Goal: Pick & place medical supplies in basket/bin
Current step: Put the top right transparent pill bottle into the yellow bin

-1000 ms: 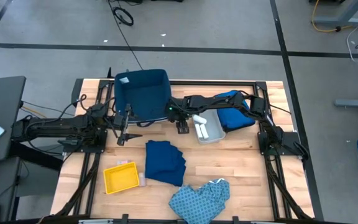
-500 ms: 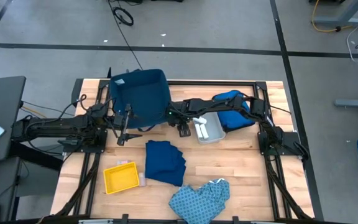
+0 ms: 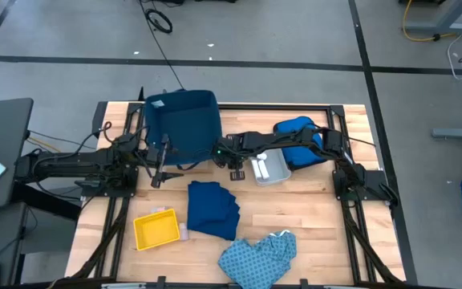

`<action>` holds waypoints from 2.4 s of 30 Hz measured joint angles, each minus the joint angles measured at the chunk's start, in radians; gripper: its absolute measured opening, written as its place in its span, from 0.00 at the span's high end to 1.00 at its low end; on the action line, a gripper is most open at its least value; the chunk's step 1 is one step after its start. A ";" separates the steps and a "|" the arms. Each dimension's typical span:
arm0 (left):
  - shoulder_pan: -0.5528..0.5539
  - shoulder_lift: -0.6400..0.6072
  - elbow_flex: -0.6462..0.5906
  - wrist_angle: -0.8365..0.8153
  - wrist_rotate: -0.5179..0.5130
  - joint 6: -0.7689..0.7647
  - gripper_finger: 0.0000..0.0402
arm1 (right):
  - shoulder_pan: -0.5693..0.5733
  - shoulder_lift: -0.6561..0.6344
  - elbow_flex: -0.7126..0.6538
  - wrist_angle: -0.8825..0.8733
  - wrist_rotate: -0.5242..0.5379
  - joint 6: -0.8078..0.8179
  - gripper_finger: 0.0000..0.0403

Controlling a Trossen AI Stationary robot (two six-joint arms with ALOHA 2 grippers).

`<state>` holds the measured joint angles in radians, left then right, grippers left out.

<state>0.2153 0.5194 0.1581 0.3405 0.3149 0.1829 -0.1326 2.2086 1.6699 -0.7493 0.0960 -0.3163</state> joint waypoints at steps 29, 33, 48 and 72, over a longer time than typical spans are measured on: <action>0.000 -0.001 0.000 0.000 0.000 -0.015 0.18 | 0.211 -0.221 -0.003 0.085 0.000 0.091 0.78; 0.000 -0.009 0.000 -0.001 0.000 -0.028 0.18 | 0.247 -0.220 -0.003 0.237 -0.088 0.052 0.79; 0.000 -0.232 0.138 -0.461 -0.060 -0.015 0.18 | 0.282 -0.095 -0.030 0.974 -0.419 0.035 0.79; -0.001 -0.418 0.098 -0.542 -0.062 -0.156 0.18 | 0.245 0.157 0.193 1.126 -0.584 0.237 0.79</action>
<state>0.2146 0.1017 0.2562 -0.2013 0.2526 0.0267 0.1127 2.3660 1.8633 0.3770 -0.4878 -0.0788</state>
